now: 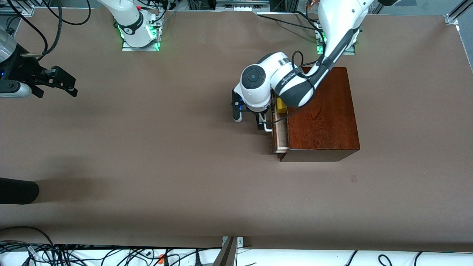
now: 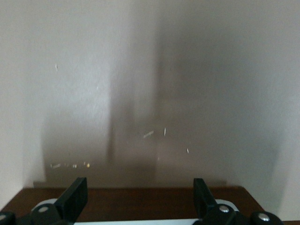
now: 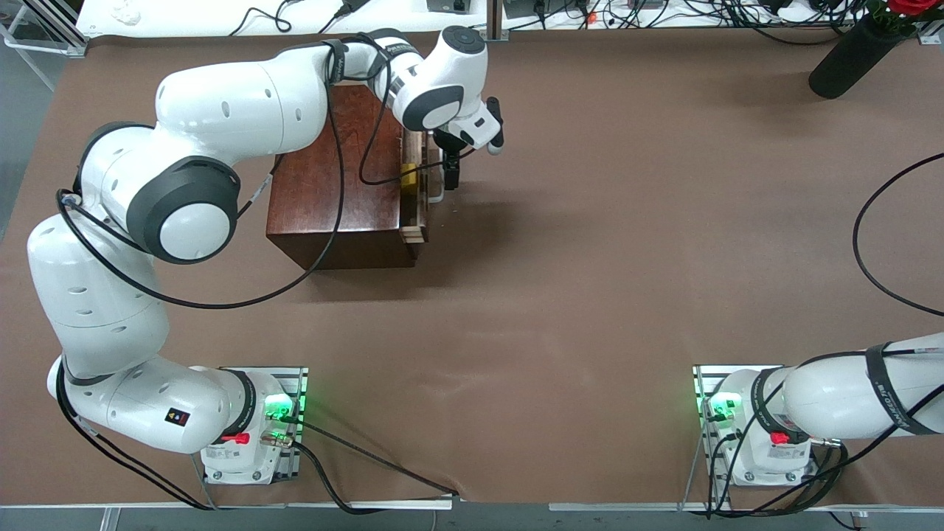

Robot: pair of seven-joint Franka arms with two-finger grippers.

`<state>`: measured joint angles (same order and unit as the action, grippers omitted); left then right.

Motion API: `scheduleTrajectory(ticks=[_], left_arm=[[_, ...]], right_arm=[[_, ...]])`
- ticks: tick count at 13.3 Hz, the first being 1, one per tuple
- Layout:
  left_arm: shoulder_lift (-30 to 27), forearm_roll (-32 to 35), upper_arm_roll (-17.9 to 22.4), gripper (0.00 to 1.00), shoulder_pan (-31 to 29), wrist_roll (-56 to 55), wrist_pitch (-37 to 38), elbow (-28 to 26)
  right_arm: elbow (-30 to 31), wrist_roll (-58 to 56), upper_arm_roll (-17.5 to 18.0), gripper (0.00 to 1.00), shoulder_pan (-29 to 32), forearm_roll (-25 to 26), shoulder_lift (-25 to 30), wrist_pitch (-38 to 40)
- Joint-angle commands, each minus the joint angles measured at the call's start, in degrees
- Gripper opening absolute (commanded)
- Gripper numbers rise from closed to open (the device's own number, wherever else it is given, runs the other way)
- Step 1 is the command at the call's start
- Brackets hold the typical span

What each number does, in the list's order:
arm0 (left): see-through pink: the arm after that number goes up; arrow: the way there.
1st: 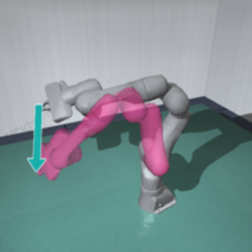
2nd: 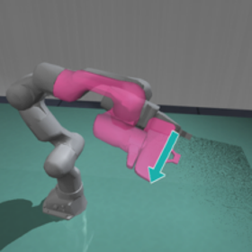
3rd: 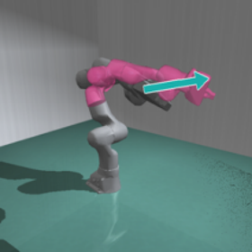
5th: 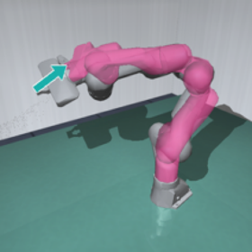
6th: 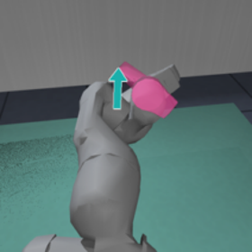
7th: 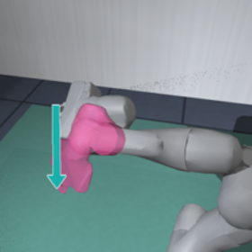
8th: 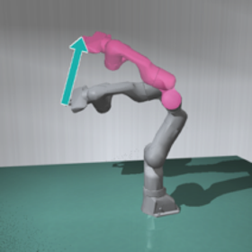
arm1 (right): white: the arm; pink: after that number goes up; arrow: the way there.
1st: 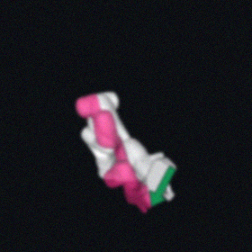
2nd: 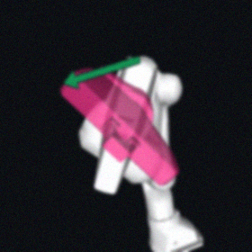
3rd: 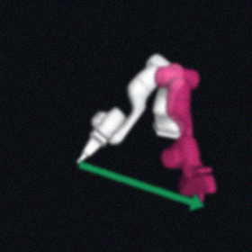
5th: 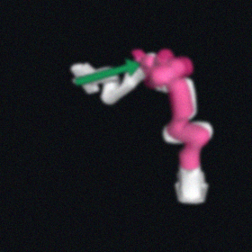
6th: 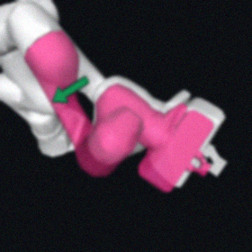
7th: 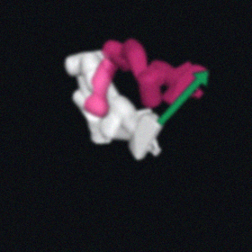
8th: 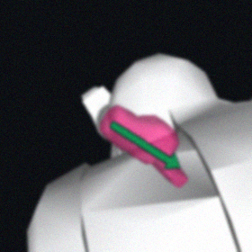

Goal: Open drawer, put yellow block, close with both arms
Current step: 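Push the drawer front into the box with the left gripper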

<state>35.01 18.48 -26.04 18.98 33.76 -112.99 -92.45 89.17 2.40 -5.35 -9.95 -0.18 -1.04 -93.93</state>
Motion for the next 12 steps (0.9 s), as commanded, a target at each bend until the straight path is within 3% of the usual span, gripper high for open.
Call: scheduleTrajectory(ticks=[1, 9, 12], left_arm=[[-3.11, 1.56, 1.08, 1.00, -3.60, 1.22, 2.95, -1.24], [-5.64, 0.16, -0.32, 1.00, -2.90, -1.66, 3.56, 1.57], [-11.00, -7.37, -1.47, 1.00, -3.69, -12.81, 7.24, 2.80]], right_arm=[[-1.10, 0.06, 0.08, 1.00, 0.45, 0.18, -0.36, 0.15], [-0.93, 0.06, -0.36, 1.00, 0.54, -1.05, -0.45, 0.15], [-1.10, 0.06, -0.36, 1.00, 0.54, -1.05, -0.45, 0.15]])
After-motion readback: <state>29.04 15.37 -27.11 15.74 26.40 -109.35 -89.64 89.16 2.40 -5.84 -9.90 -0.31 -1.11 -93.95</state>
